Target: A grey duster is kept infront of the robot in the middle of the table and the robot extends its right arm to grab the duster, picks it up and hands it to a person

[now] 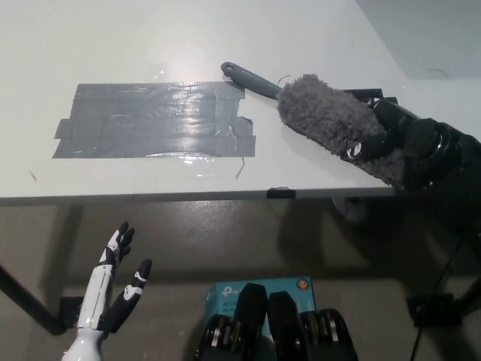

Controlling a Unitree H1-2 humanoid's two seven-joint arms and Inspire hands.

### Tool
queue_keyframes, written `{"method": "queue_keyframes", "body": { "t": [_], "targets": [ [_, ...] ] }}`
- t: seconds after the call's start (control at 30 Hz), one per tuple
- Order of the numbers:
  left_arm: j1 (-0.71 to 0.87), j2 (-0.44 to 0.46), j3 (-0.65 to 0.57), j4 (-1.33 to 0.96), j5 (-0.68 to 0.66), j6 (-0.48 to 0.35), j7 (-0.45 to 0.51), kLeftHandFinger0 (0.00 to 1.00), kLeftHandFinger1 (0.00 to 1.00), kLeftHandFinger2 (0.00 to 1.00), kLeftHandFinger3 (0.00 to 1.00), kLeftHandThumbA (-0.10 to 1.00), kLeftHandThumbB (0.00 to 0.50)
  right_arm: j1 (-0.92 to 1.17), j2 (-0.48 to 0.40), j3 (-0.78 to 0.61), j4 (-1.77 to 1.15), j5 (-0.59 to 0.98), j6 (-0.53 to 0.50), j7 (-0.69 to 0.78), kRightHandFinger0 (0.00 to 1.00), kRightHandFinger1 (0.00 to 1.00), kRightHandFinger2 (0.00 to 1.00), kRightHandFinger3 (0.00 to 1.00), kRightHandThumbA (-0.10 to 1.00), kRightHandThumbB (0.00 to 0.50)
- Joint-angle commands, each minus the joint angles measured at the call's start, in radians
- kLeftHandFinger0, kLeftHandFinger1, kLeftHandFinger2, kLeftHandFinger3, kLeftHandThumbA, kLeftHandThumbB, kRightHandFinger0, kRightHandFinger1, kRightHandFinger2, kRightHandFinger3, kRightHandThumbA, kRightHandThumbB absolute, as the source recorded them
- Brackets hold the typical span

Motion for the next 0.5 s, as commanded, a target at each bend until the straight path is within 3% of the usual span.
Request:
{"method": "queue_keyframes", "body": {
  "t": [0.0, 0.03, 0.07, 0.1, 0.13, 0.17, 0.2, 0.27, 0.37, 0.4, 0.43, 0.47],
  "targets": [
    [-0.017, 0.005, 0.008, -0.023, -0.003, -0.024, 0.017, 1.0, 1.0, 1.0, 1.0, 0.79, 0.191, -0.073, -0.021, 0.048, 0.063, -0.013, -0.051, 0.153, 1.0, 1.0, 1.0, 1.0, 1.0, 0.461],
    [-0.018, 0.005, 0.008, -0.023, -0.005, -0.025, 0.017, 1.0, 1.0, 1.0, 1.0, 0.79, 0.191, -0.087, -0.021, 0.064, 0.088, -0.017, -0.046, 0.183, 1.0, 1.0, 1.0, 1.0, 1.0, 0.402],
    [-0.019, 0.005, 0.009, -0.023, -0.005, -0.025, 0.017, 1.0, 1.0, 1.0, 1.0, 0.79, 0.191, -0.095, -0.018, 0.071, 0.105, -0.021, -0.039, 0.187, 1.0, 1.0, 1.0, 1.0, 0.77, 0.407],
    [-0.019, 0.006, 0.009, -0.023, -0.005, -0.025, 0.017, 1.0, 1.0, 1.0, 1.0, 0.79, 0.191, -0.099, -0.016, 0.075, 0.113, -0.022, -0.034, 0.183, 1.0, 1.0, 1.0, 1.0, 0.7, 0.409],
    [-0.019, 0.006, 0.009, -0.023, -0.007, -0.026, 0.016, 1.0, 1.0, 1.0, 1.0, 0.79, 0.194, -0.096, -0.015, 0.078, 0.114, -0.03, -0.029, 0.159, 0.49, 0.51, 0.67, 1.0, 0.33, 0.38],
    [-0.019, 0.006, 0.009, -0.023, -0.005, -0.024, 0.017, 1.0, 1.0, 1.0, 1.0, 0.79, 0.195, -0.088, -0.013, 0.08, 0.112, -0.04, -0.031, 0.12, 0.65, 0.8, 0.96, 1.0, 0.14, 0.391],
    [-0.026, 0.007, 0.008, -0.023, 0.0, -0.021, 0.017, 1.0, 1.0, 1.0, 1.0, 0.79, 0.186, -0.075, -0.018, 0.08, 0.1, -0.052, -0.041, 0.075, 1.0, 1.0, 1.0, 0.77, -0.09, 0.328],
    [-0.028, 0.008, 0.008, -0.022, -0.003, -0.021, 0.015, 1.0, 1.0, 1.0, 1.0, 0.79, 0.185, -0.064, -0.018, 0.08, 0.09, -0.064, -0.044, 0.042, 1.0, 1.0, 1.0, 0.67, -0.1, 0.226],
    [-0.027, 0.008, 0.008, -0.022, -0.009, -0.021, 0.013, 1.0, 1.0, 1.0, 1.0, 0.79, 0.185, -0.059, -0.02, 0.078, 0.087, -0.066, -0.053, 0.036, 1.0, 1.0, 1.0, 0.64, -0.1, 0.2],
    [-0.027, 0.008, 0.008, -0.021, -0.012, -0.023, 0.012, 1.0, 1.0, 1.0, 1.0, 0.78, 0.178, -0.052, -0.022, 0.071, 0.077, -0.062, -0.063, 0.026, 0.8, 0.88, 0.83, 0.59, -0.1, 0.198],
    [-0.027, 0.008, 0.008, -0.02, -0.012, -0.024, 0.012, 1.0, 1.0, 1.0, 1.0, 0.78, 0.178, -0.037, -0.029, 0.05, 0.053, -0.049, -0.079, 0.004, 0.64, 0.75, 0.69, 0.48, -0.1, 0.237],
    [-0.027, 0.008, 0.008, -0.021, -0.011, -0.023, 0.012, 1.0, 1.0, 1.0, 1.0, 0.78, 0.178, -0.037, -0.028, 0.046, 0.054, -0.047, -0.079, 0.002, 0.68, 0.78, 0.69, 0.47, -0.1, 0.246]
  ]
}}
